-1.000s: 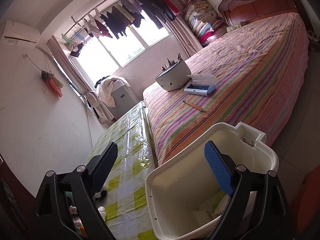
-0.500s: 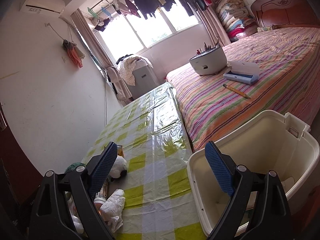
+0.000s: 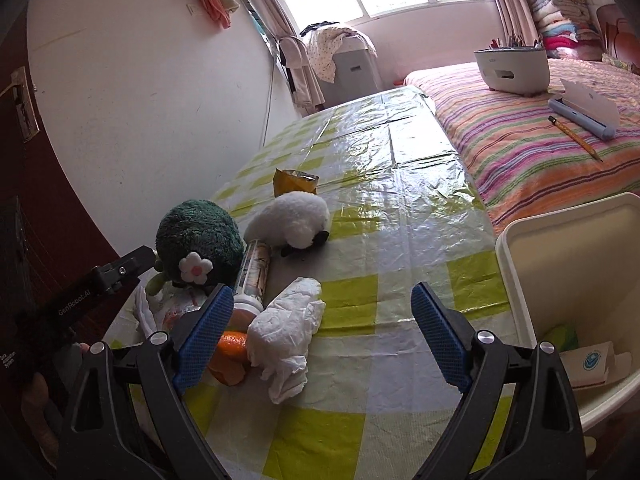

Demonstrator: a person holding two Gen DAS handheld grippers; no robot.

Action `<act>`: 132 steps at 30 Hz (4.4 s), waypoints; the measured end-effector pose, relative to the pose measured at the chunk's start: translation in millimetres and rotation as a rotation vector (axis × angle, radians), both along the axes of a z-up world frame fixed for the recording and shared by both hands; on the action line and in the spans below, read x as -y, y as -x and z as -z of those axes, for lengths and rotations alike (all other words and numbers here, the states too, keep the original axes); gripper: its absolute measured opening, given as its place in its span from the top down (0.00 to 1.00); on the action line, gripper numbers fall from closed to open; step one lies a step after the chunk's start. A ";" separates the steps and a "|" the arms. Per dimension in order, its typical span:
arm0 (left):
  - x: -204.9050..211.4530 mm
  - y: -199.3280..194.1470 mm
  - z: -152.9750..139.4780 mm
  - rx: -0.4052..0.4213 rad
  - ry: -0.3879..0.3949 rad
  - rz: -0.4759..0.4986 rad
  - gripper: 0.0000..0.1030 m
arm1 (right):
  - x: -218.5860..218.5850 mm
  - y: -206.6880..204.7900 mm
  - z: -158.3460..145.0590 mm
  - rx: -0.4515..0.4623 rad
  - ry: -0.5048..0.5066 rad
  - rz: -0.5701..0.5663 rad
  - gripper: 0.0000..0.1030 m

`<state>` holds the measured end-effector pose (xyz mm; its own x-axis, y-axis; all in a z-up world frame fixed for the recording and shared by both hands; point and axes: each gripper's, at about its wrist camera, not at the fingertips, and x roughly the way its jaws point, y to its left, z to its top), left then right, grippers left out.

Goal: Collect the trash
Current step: 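Move the right gripper back to the table toward the crumpled white tissue, then close the right gripper on the crumpled white tissue, then grasp the green plush toy with the left gripper while the right gripper drops the tissue into the bin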

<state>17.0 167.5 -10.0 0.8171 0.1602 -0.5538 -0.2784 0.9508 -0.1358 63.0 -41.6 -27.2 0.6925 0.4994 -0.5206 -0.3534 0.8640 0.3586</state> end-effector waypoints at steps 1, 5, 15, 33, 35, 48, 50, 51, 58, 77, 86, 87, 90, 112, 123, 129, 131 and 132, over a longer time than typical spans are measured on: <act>0.4 0.1 -0.1 -0.001 0.000 0.001 0.25 | -4.2 -1.0 1.9 -0.010 0.009 -0.009 0.14; 3.9 1.5 -1.8 -0.003 -0.007 0.015 0.25 | -16.4 -5.5 8.8 -0.045 0.024 -0.041 0.14; 10.3 -3.7 0.7 -0.026 0.011 0.022 0.25 | -34.0 -15.5 28.3 -0.159 0.023 -0.108 0.28; 16.7 -12.5 8.5 -0.080 -0.031 0.014 0.25 | -13.9 -3.3 7.2 -0.042 -0.022 -0.082 0.79; 17.2 -14.6 9.4 -0.089 -0.038 0.013 0.25 | -6.6 -3.8 5.9 -0.040 -0.037 -0.064 0.79; 5.7 -57.1 8.5 -0.158 -0.074 -0.020 0.25 | 6.2 -5.3 3.1 -0.040 -0.076 -0.048 0.79; 4.5 -64.5 9.4 -0.171 -0.095 -0.051 0.25 | 8.6 -5.1 2.6 -0.039 -0.082 -0.047 0.79; 5.3 -67.5 9.4 -0.171 -0.113 -0.052 0.25 | 9.5 -4.8 2.5 -0.039 -0.084 -0.046 0.79; 9.5 -75.2 12.3 -0.171 -0.220 -0.063 0.39 | 20.8 -4.8 1.0 -0.040 -0.110 -0.029 0.79; 23.6 -56.6 -12.9 -0.032 -0.141 0.002 0.58 | 51.4 2.3 -9.8 0.007 -0.181 0.026 0.79; 52.1 -43.8 -27.9 0.014 -0.118 0.091 0.58 | 67.5 1.9 -11.3 0.016 -0.205 0.061 0.79; 54.8 -42.8 -29.4 0.016 -0.113 0.100 0.58 | 69.2 1.7 -11.1 0.015 -0.206 0.066 0.79; 61.3 -39.2 -34.7 0.027 -0.098 0.126 0.58 | 74.0 2.4 -10.5 0.014 -0.211 0.075 0.79; 90.8 -21.3 -43.9 0.042 -0.044 0.257 0.58 | 104.4 8.5 -10.3 0.019 -0.248 0.160 0.79; 118.4 -21.3 -42.2 0.034 -0.059 0.330 0.57 | 135.5 17.8 -9.2 0.043 -0.222 0.283 0.78; 134.3 -21.8 -41.8 0.028 -0.062 0.373 0.57 | 151.5 25.0 -10.5 0.072 -0.163 0.375 0.76; 140.2 -21.3 -42.1 0.029 -0.064 0.385 0.57 | 157.1 25.3 -8.4 0.066 -0.154 0.400 0.76; 142.6 -21.8 -42.0 0.028 -0.065 0.391 0.57 | 160.5 25.3 -7.4 0.062 -0.162 0.408 0.75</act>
<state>38.8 24.9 32.0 0.8383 -0.1321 -0.5290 0.1092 0.9912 -0.0746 37.7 -202.1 -19.8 0.8773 0.2500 -0.4097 -0.0199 0.8718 0.4894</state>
